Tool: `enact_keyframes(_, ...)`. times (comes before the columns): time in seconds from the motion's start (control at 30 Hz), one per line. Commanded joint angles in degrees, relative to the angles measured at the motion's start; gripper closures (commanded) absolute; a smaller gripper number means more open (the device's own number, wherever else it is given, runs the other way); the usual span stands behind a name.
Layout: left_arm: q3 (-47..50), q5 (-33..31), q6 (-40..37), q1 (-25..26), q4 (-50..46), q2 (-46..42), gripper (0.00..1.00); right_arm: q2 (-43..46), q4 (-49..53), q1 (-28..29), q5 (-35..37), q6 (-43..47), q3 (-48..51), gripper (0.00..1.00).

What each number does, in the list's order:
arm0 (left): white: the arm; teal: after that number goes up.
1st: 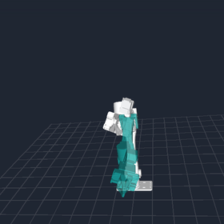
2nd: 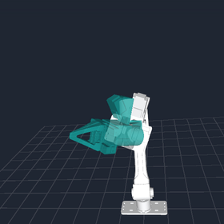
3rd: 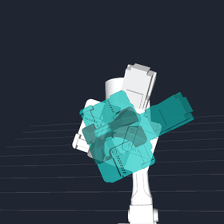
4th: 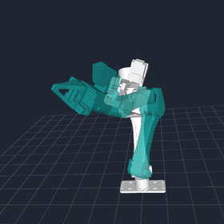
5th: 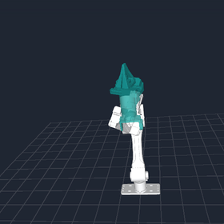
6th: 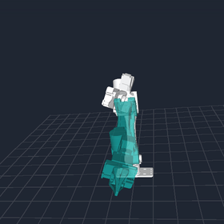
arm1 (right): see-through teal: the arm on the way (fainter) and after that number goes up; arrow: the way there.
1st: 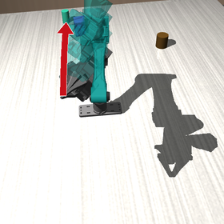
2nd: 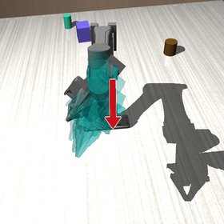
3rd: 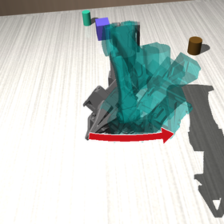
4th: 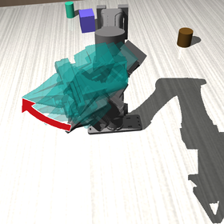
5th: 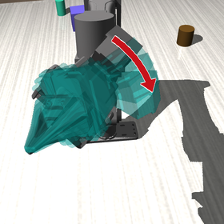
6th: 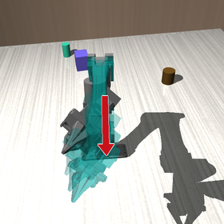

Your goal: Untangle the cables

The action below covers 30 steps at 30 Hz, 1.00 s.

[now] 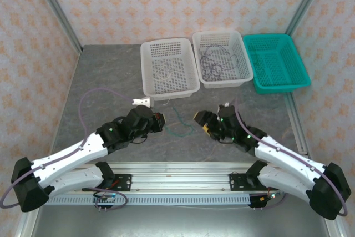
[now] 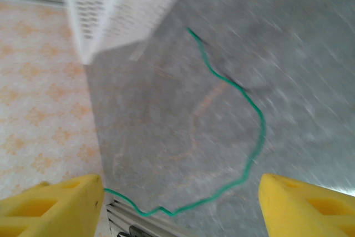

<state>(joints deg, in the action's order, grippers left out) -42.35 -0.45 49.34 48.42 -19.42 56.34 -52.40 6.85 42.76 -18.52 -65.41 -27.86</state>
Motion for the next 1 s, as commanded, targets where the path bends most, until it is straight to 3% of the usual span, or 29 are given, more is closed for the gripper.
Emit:
enact_keyframes(0.0, -1.0, -2.3, -1.4, 1.1, 3.1, 1.2, 1.00, 0.3, -4.2, 2.5, 3.7, -18.6, 4.1, 0.23)
enact_keyframes(0.23, 0.4, -2.7, -2.3, 2.0, 7.9, 0.5, 1.00, -8.4, -12.5, 3.1, 2.5, -23.1, 6.0, 0.21)
enact_keyframes(0.37, 0.9, -3.3, -2.4, 2.0, 7.6, -0.4, 1.00, -14.6, -20.0, 3.1, 1.6, -24.2, 5.2, 0.30)
enact_keyframes(0.47, 1.3, -3.8, -2.2, 2.1, 7.2, -0.8, 1.00, -18.4, -21.5, 3.2, 1.2, -24.3, 3.4, 0.45)
enact_keyframes(0.57, 1.5, -3.9, -2.4, 2.1, 7.0, -1.2, 1.00, -20.7, -23.8, 3.2, 1.1, -24.9, 3.1, 0.66)
enact_keyframes(0.63, 1.6, -4.4, -2.4, 2.1, 6.6, -1.6, 1.00, -20.9, -24.3, 3.2, 1.5, -24.3, 3.1, 0.93)
enact_keyframes(0.67, 1.7, -4.8, -2.4, 2.1, 6.4, -1.8, 1.00, -20.4, -24.0, 3.2, 2.0, -23.7, 3.1, 1.00)
enact_keyframes(0.7, 2.0, -5.1, -2.2, 2.1, 6.3, -2.2, 1.00, -19.2, -23.1, 3.2, 2.4, -22.6, 3.0, 1.00)
enact_keyframes(0.87, 3.3, -5.0, -3.2, 2.1, 7.6, -6.2, 0.58, -11.8, -18.8, 3.2, 3.5, -18.2, 2.1, 1.00)
enact_keyframes(0.97, 2.8, -5.8, -4.5, 2.1, 6.3, -10.3, 0.46, -6.6, -14.4, 3.2, 5.0, -14.8, -0.5, 1.00)
